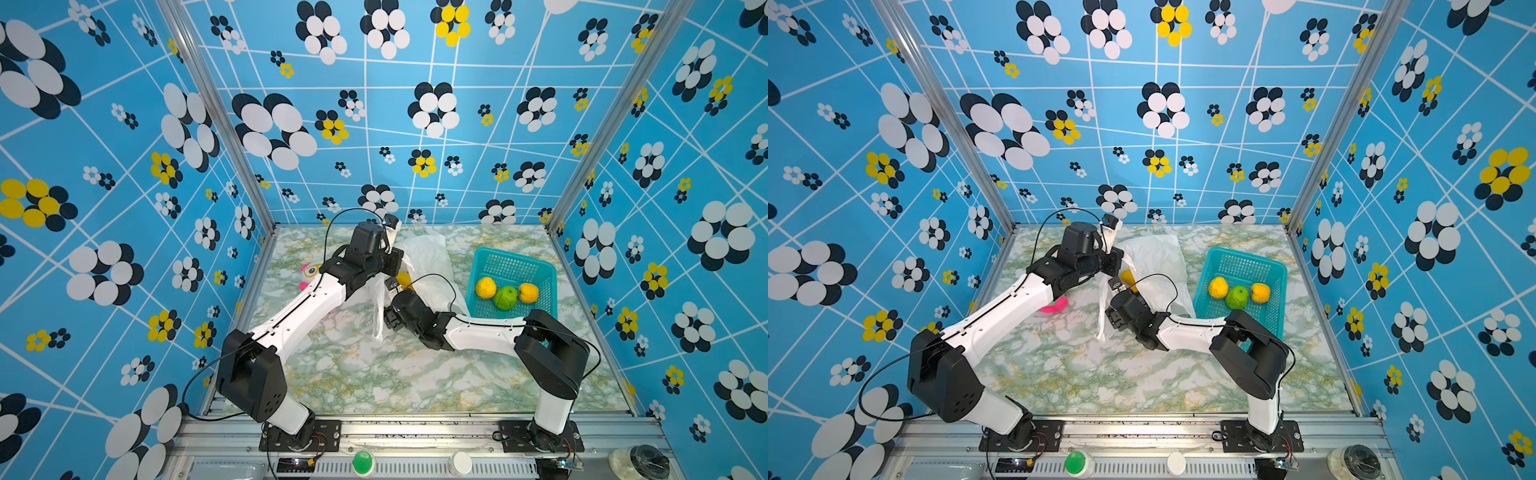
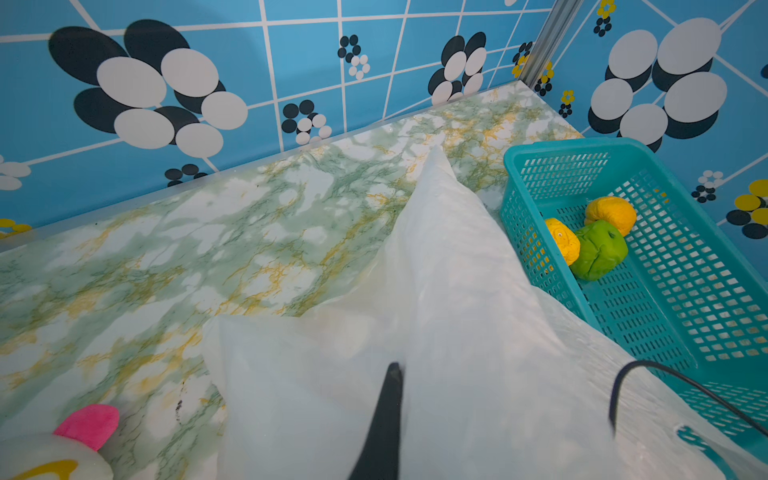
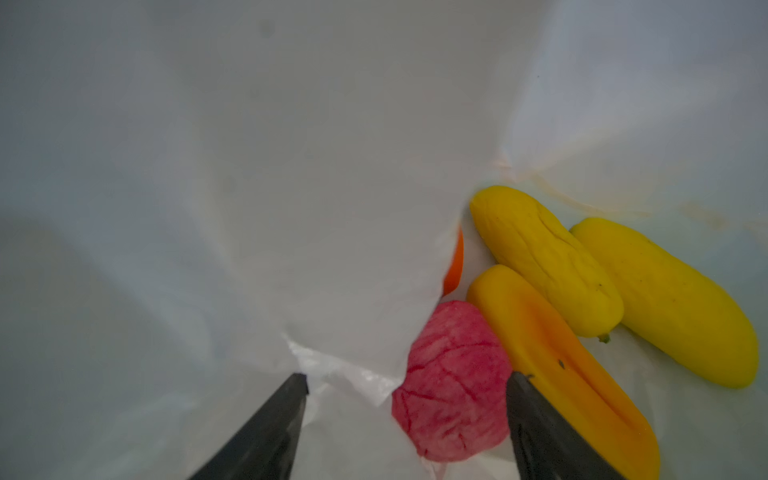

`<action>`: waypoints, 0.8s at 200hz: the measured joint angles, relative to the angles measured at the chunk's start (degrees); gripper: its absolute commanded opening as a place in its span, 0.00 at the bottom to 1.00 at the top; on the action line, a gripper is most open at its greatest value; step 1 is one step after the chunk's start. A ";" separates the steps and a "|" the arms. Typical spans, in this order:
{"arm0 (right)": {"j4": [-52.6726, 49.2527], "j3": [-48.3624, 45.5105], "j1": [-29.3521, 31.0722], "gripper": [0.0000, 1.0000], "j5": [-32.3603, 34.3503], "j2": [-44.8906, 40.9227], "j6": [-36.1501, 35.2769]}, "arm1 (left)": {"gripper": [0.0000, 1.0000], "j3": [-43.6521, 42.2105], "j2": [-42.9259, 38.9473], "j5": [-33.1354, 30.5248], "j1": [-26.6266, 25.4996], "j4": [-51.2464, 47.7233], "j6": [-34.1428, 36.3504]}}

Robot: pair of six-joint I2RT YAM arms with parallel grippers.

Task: Untie the knot of the plastic bag and take out the fruit
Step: 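Lower the open right gripper down inside the bag toward the pink fruit, then close the right gripper on the pink fruit inside the bag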

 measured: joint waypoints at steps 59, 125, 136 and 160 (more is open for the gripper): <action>0.31 -4.13 -3.15 0.63 -0.46 -5.46 2.56 | 0.00 0.00 0.00 0.00 0.00 -0.02 -0.02; 0.33 -1.25 -5.33 0.81 -4.61 1.51 5.42 | 0.00 0.00 0.00 -0.26 0.00 -0.04 -0.02; 0.07 0.11 -5.33 0.83 -5.27 3.39 5.77 | 0.00 0.00 0.00 -0.26 0.00 -0.04 -0.02; -0.07 3.10 -5.33 0.84 -6.95 6.56 6.38 | 0.00 0.00 0.00 -0.28 0.00 -0.04 0.00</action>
